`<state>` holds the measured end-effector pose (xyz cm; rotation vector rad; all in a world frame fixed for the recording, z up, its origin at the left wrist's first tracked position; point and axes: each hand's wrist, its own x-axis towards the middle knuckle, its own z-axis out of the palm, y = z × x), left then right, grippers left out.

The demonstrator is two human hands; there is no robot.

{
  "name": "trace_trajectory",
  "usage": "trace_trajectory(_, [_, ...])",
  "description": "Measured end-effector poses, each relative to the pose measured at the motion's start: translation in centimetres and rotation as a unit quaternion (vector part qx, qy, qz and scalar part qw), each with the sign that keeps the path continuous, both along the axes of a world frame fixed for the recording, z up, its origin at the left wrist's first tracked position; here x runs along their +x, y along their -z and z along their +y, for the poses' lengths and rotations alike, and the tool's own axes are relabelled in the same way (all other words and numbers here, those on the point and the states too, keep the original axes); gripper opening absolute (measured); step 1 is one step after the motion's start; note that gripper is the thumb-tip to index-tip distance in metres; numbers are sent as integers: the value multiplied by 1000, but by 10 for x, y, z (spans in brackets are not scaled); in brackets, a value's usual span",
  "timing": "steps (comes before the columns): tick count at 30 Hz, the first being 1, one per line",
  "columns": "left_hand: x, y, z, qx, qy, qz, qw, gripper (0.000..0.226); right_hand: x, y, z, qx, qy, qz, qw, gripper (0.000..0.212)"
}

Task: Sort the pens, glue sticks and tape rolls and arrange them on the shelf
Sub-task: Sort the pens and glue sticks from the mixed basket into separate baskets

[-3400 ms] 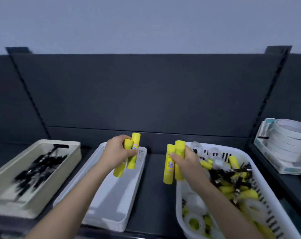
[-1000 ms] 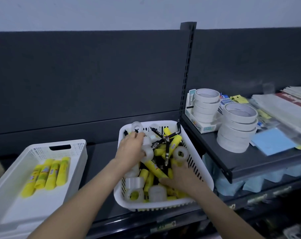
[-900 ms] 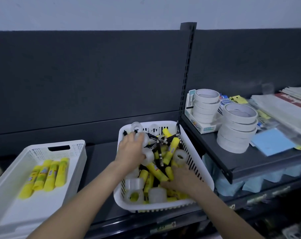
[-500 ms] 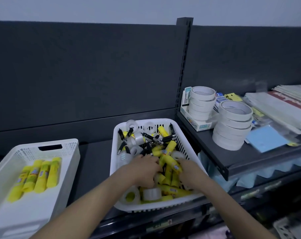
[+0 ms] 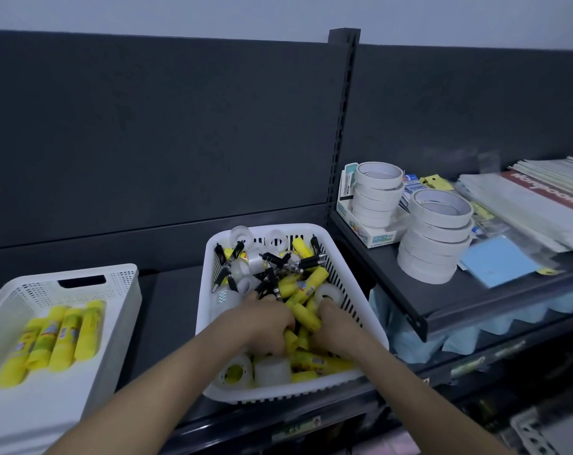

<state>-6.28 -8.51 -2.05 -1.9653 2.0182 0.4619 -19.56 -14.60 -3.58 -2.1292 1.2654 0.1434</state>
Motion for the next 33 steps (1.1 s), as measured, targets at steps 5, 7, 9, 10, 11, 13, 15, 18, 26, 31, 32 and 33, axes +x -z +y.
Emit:
trace_trajectory(5, [-1, -1, -4, -109, -54, 88, 989, 24, -8, -7, 1, -24, 10, -8, 1000, 54])
trace_trajectory(7, [2, -2, -7, -125, -79, 121, 981, 30, -16, -20, -3, -3, 18, -54, 998, 45])
trace_trajectory(9, [2, 1, -11, -135, -100, 128, 977, 29, -25, -38, -4, 32, 33, -103, 994, 28])
trace_trajectory(10, [0, 4, -13, -140, -110, 122, 976, 30, -30, -47, -4, 44, 40, -123, 991, 25])
trace_trajectory(11, [-2, 7, -15, -144, -122, 112, 976, 33, -35, -54, -3, 45, 45, -143, 988, 22])
trace_trajectory(13, [-11, 9, -20, -147, -126, 78, 978, 40, -43, -65, 0, 50, 60, -194, 978, 15])
trace_trajectory(15, [-25, 8, -25, -151, -97, 39, 983, 46, -49, -68, 2, 82, 77, -242, 964, 16])
trace_trajectory(18, [-48, 7, -33, -135, -66, -21, 988, 42, -56, -60, 2, 121, 109, -282, 945, 10])
trace_trajectory(26, [-48, 10, -46, -115, -187, 58, 974, 32, -65, -47, 0, 168, 149, -363, 904, 23])
trace_trajectory(31, [-29, -8, -41, -160, -267, 243, 919, 16, -67, -47, -3, 183, 158, -380, 893, 24])
trace_trajectory(32, [-27, -14, -38, -183, -274, 287, 899, 17, -66, -46, -3, 186, 157, -382, 891, 24])
trace_trajectory(33, [-25, -20, -35, -203, -278, 331, 879, 19, -64, -46, -3, 191, 157, -385, 889, 25])
